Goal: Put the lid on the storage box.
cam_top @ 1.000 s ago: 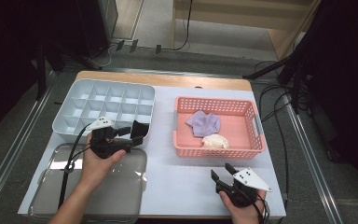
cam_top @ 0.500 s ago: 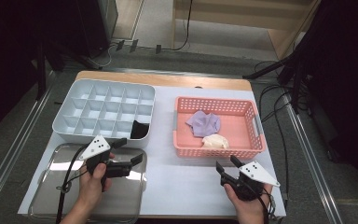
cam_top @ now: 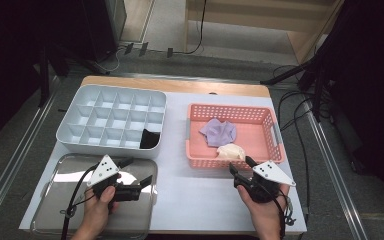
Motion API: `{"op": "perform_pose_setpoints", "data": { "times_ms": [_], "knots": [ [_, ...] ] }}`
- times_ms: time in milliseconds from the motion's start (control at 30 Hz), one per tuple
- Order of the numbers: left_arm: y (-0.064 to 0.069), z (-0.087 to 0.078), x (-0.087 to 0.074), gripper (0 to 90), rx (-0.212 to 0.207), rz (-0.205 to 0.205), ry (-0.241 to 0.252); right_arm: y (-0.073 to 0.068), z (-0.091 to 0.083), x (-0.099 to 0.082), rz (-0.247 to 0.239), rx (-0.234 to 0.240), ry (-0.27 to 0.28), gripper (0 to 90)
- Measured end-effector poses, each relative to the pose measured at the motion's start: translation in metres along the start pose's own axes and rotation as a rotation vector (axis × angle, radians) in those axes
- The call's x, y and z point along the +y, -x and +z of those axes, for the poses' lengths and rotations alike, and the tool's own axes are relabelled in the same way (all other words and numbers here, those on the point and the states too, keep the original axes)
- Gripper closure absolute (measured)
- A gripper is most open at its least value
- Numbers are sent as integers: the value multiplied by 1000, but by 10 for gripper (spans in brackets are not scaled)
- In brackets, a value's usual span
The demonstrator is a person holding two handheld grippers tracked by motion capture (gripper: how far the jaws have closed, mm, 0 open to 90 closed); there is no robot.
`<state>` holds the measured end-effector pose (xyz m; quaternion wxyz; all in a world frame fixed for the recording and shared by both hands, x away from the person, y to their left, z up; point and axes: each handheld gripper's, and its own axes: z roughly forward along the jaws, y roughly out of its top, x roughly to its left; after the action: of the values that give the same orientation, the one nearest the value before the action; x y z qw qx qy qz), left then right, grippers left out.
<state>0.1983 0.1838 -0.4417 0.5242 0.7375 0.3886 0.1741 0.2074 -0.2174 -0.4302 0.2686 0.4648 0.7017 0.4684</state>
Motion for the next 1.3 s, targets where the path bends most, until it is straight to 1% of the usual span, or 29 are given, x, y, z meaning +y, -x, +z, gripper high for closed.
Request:
{"op": "perform_pose_setpoints", "data": {
  "times_ms": [67,233,267,333,400,533,667,767,800,867,1000,1100,1167,1200,1233,1267,1300],
  "knots": [
    [0,1,-2,96,10,3,1,0,3,3,2,3,-2,410],
    [0,4,-6,84,46,39,-23,1,9,11,0,4,-10,407],
    [-1,5,-8,83,62,46,-28,2,11,13,-1,2,-10,407],
    [-2,5,-10,83,95,44,-43,3,16,16,4,2,-19,407],
    [-5,4,-12,83,117,33,-53,5,20,19,10,5,-29,408],
    [-13,-2,-14,83,119,6,-41,8,29,26,0,-3,-48,421],
    [-17,-3,-19,83,131,5,-46,12,41,33,-8,-16,-86,445],
    [-19,-1,-22,83,133,3,-56,15,50,37,1,-26,-118,499],
    [-19,0,-22,84,134,3,-58,17,53,39,5,-32,-126,504],
    [-18,1,-23,88,137,10,-62,19,59,41,28,-22,-149,529],
    [-18,3,-24,88,138,14,-72,21,73,42,48,-39,-207,540],
    [-18,3,-25,88,138,17,-72,23,82,43,83,-44,-255,542],
    [-17,4,-25,88,139,20,-73,24,87,44,98,-79,-284,546],
    [-17,4,-25,88,141,21,-76,25,88,45,113,-78,-291,549],
    [-18,4,-25,88,141,23,-76,25,90,46,122,-86,-302,549],
    [-18,4,-25,88,141,20,-76,24,92,46,125,-97,-317,548],
    [-18,4,-25,88,141,17,-74,25,94,46,124,-96,-325,547]
  ]
}}
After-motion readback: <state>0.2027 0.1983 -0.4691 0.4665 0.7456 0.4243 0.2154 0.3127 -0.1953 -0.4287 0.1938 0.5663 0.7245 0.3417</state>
